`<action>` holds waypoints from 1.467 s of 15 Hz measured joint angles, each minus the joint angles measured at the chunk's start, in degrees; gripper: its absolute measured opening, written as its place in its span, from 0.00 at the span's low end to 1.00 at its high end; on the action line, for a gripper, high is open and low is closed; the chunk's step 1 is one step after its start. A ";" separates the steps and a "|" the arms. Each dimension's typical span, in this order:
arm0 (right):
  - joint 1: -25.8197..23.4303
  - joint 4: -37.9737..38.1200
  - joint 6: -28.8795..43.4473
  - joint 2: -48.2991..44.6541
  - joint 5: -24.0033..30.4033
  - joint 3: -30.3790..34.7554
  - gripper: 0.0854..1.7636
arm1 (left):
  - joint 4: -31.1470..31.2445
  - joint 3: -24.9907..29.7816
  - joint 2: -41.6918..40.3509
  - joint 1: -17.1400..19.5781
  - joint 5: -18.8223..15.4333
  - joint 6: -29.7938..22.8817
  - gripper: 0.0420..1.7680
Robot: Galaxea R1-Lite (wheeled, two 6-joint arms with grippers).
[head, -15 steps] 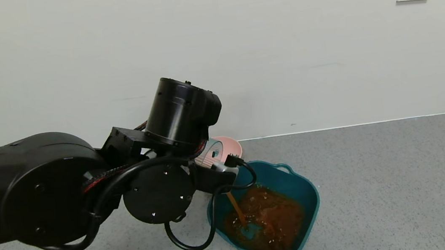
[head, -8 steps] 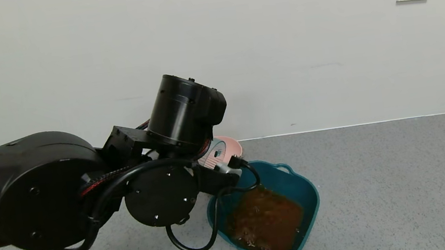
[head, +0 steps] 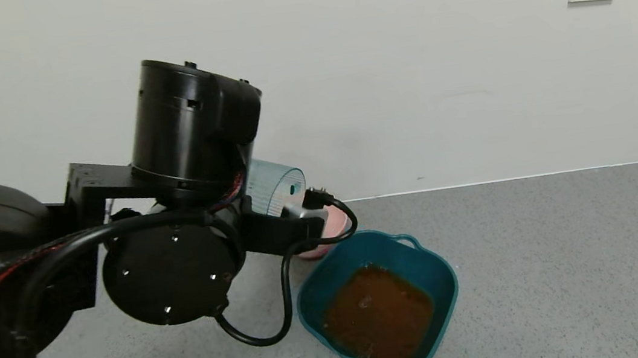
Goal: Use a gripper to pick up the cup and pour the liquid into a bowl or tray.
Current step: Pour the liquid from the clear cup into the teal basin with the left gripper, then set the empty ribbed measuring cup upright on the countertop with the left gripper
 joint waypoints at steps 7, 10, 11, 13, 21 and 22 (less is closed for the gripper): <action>0.00 0.00 0.02 0.00 -0.05 0.00 0.97 | 0.15 5.84 -10.07 1.24 1.12 -23.41 0.67; -0.02 0.01 0.02 0.00 -0.05 0.00 0.97 | 0.02 11.65 -15.20 2.47 0.96 -33.73 0.67; -0.02 0.01 0.00 0.00 -0.05 0.00 0.97 | 0.00 13.40 -16.79 2.76 0.71 -37.51 0.67; -0.02 0.01 0.02 0.00 -0.05 0.00 0.97 | -0.07 16.62 -19.53 3.06 0.33 -47.02 0.67; 0.00 0.00 0.02 0.00 -0.05 0.00 0.97 | -0.13 22.14 -25.15 3.08 -10.01 -74.92 0.67; 0.00 0.01 0.02 0.00 -0.05 0.00 0.97 | -0.16 22.66 -25.66 3.02 -11.08 -77.98 0.67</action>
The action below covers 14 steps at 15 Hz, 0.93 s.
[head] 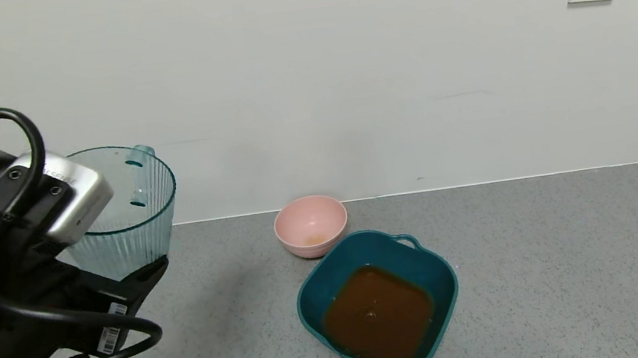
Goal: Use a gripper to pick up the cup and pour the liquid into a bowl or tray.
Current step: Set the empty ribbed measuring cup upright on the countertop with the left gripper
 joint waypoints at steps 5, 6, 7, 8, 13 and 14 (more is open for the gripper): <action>0.00 -0.01 0.00 0.00 0.02 0.00 0.97 | -6.14 3.28 -0.21 -0.10 -4.28 -10.28 0.66; -0.02 0.00 0.00 0.00 0.05 0.00 0.97 | -8.51 4.27 0.05 0.01 -4.83 -11.19 0.66; -0.02 0.00 0.00 0.00 0.00 0.00 0.97 | -10.87 5.42 0.38 0.04 -5.19 -12.24 0.66; -0.02 0.00 0.00 0.00 0.02 0.00 0.97 | -12.48 6.84 0.77 0.06 -5.35 -13.34 0.66; 0.00 -0.01 -0.02 0.00 0.02 0.00 0.97 | -14.52 13.42 2.47 0.63 -5.55 -22.46 0.66; 0.00 0.00 0.00 0.00 0.00 0.00 0.97 | -14.47 14.60 2.69 0.98 -5.61 -23.97 0.66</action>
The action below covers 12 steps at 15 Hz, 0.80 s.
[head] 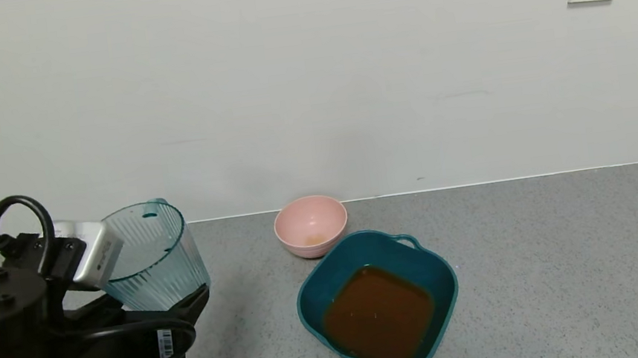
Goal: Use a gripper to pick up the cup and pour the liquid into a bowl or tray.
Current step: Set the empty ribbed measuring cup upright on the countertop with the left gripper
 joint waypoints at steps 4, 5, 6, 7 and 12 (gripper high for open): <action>0.00 0.00 -0.02 0.00 0.02 0.00 0.97 | -0.57 4.27 1.49 3.13 -1.71 -4.57 0.66; 0.00 0.00 -0.02 0.00 0.02 0.00 0.97 | -1.40 5.29 1.88 3.46 -2.12 -5.40 0.66; 0.00 0.00 0.00 0.00 0.02 0.00 0.97 | -2.91 6.49 2.47 3.72 -2.26 -5.73 0.66; 0.00 0.00 0.00 0.00 0.00 0.00 0.97 | -5.32 7.89 3.36 4.10 -2.30 -5.84 0.66; 0.00 0.00 0.00 0.00 0.02 0.00 0.97 | -15.35 13.18 10.36 6.73 -2.36 -5.84 0.66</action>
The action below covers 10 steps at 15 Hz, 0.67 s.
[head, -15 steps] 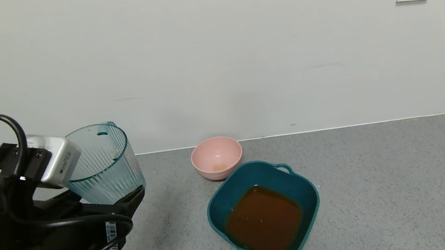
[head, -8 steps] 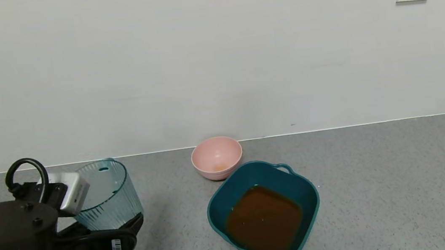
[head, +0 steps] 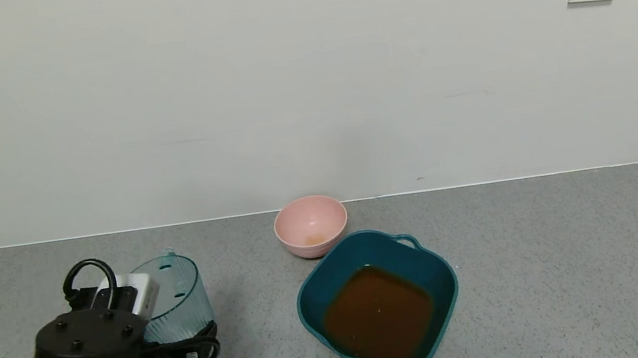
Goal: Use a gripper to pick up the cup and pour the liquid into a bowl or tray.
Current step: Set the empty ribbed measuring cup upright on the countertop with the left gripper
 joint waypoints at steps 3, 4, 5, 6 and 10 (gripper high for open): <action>0.00 -0.01 0.00 0.00 -0.02 0.00 0.97 | -0.41 1.05 3.15 0.35 0.06 -0.26 0.66; 0.00 0.00 0.00 0.00 0.00 0.00 0.97 | -0.55 1.24 3.97 0.38 0.05 -0.77 0.66; 0.00 0.02 -0.02 0.00 0.00 0.00 0.97 | -0.94 1.43 4.72 0.40 0.02 -1.07 0.66; -0.02 0.00 -0.02 0.00 0.00 0.00 0.97 | -1.57 1.87 5.55 0.44 0.05 -1.24 0.66; 0.00 0.00 0.00 0.00 0.00 0.00 0.97 | -6.34 4.22 8.48 0.49 0.00 -1.24 0.66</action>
